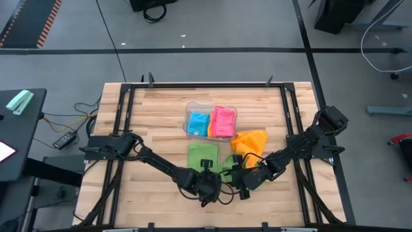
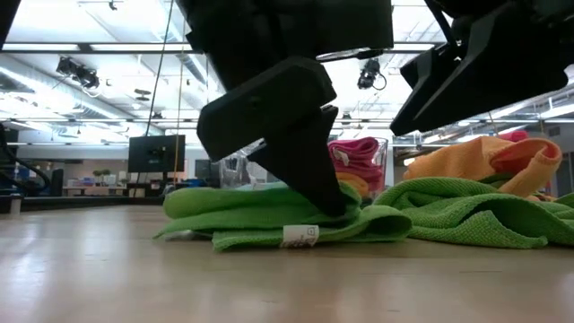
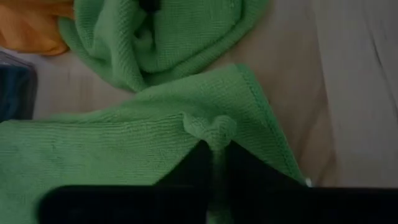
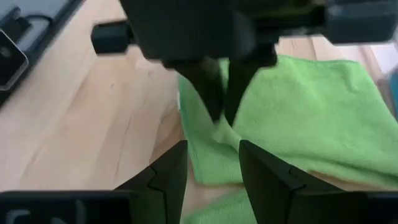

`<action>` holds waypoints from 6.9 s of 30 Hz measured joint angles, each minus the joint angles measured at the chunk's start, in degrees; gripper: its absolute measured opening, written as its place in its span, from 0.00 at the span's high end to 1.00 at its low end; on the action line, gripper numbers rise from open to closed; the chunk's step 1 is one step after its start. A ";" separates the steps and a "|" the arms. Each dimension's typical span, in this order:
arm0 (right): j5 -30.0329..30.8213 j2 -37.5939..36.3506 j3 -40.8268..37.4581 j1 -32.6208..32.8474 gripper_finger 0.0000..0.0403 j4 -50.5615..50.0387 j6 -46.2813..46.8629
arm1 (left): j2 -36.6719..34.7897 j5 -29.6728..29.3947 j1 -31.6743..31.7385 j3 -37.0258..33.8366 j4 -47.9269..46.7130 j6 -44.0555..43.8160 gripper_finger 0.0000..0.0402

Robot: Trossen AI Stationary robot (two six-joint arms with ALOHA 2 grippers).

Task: Fold microfiber towels
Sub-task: Fold the top green microfiber cloth

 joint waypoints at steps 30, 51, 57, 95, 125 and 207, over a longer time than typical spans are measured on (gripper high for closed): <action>15.92 20.60 15.08 0.22 0.62 -7.60 9.53 | -11.15 4.63 5.75 0.07 -6.38 -4.20 0.93; -3.09 23.20 16.83 0.23 0.65 -2.21 2.32 | -11.47 5.49 7.19 4.57 -10.78 -1.54 0.95; -3.16 23.23 16.79 0.74 0.65 -2.24 2.05 | -11.47 8.41 7.41 4.57 -9.55 -1.17 0.97; -14.57 18.16 16.68 10.82 0.65 -21.04 1.04 | -11.80 8.86 7.33 4.55 -45.74 -0.23 0.88; -14.13 17.33 16.68 10.93 0.65 -23.97 2.50 | -12.02 15.73 9.29 -11.83 -20.82 9.85 0.70; -16.32 2.05 8.15 -11.07 0.65 1.52 -17.76 | -19.63 20.20 -21.70 -16.09 -19.43 -4.35 0.55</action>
